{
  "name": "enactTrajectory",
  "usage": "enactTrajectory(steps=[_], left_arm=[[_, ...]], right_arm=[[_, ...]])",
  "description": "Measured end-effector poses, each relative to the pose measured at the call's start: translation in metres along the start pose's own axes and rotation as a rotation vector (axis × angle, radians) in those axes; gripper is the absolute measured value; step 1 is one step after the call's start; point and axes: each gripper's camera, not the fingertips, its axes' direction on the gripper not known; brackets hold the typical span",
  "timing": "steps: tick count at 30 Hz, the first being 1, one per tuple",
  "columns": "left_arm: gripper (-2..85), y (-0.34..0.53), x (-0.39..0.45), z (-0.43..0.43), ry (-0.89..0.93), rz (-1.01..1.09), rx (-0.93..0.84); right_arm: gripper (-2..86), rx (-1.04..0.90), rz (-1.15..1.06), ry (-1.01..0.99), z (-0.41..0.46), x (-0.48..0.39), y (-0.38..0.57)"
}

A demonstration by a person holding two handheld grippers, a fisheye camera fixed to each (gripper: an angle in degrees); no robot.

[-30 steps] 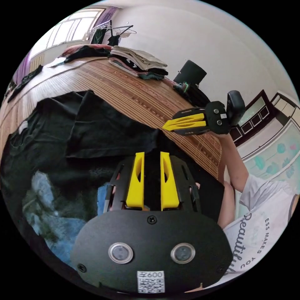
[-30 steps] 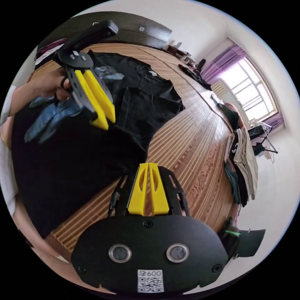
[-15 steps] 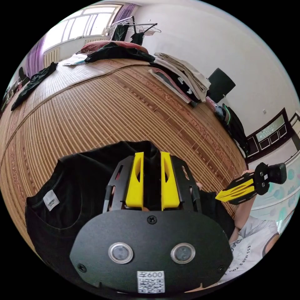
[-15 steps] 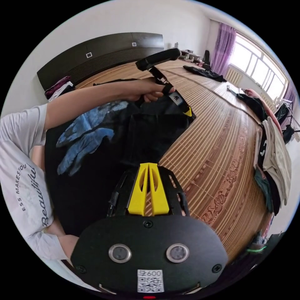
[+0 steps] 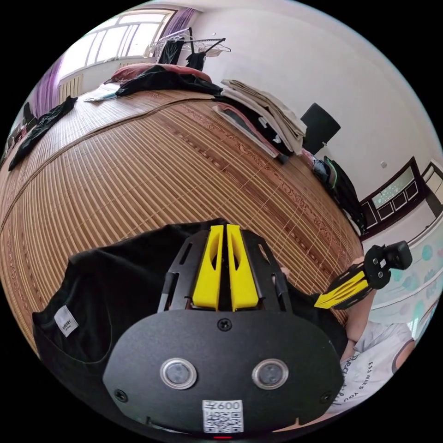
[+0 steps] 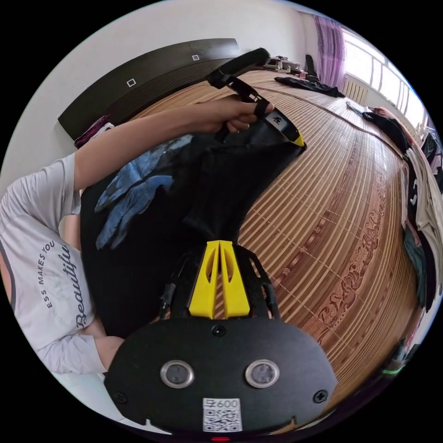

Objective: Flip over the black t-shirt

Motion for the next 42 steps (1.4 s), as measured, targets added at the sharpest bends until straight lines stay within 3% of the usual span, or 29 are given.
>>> enactTrajectory(steps=[7, 10, 14, 18, 22, 26, 32, 37, 40, 42], left_arm=[[0.8, -0.038, -0.010, 0.002, 0.010, -0.014, -0.075], [0.4, -0.042, -0.015, -0.037, -0.138, -0.084, 0.049], [0.1, -0.037, -0.008, -0.051, 0.105, 0.016, 0.041], [0.1, -0.035, -0.002, -0.020, 0.096, 0.038, -0.060], [0.0, -0.039, 0.001, 0.015, -0.065, 0.035, -0.099], [0.0, -0.036, 0.002, 0.013, -0.083, 0.044, -0.059], [0.1, 0.000, 0.007, -0.058, -0.040, 0.046, 0.148], [0.1, 0.071, 0.003, -0.088, 0.058, 0.035, 0.012], [0.0, 0.103, -0.008, -0.080, -0.063, -0.062, -0.018], [0.1, 0.109, -0.012, -0.081, -0.057, -0.083, 0.015]], right_arm=[[-0.8, 0.005, 0.000, 0.010, -0.027, -0.030, 0.007], [-0.8, 0.009, 0.013, -0.012, -0.038, -0.037, 0.012], [-0.8, 0.073, -0.004, -0.040, -0.074, -0.057, 0.025], [-0.8, 0.259, 0.061, -0.088, -0.116, -0.060, 0.040], [-0.8, 0.012, 0.098, -0.010, -0.073, -0.068, 0.032], [-0.8, -0.029, 0.143, -0.026, -0.078, -0.075, 0.041], [-0.8, 0.080, 0.116, -0.034, -0.120, -0.104, 0.062], [-0.9, 0.240, 0.067, -0.063, -0.140, -0.130, 0.060], [-0.9, 0.113, 0.053, -0.161, -0.115, -0.140, 0.043], [-0.9, -0.038, 0.048, -0.111, -0.091, -0.148, 0.044]])
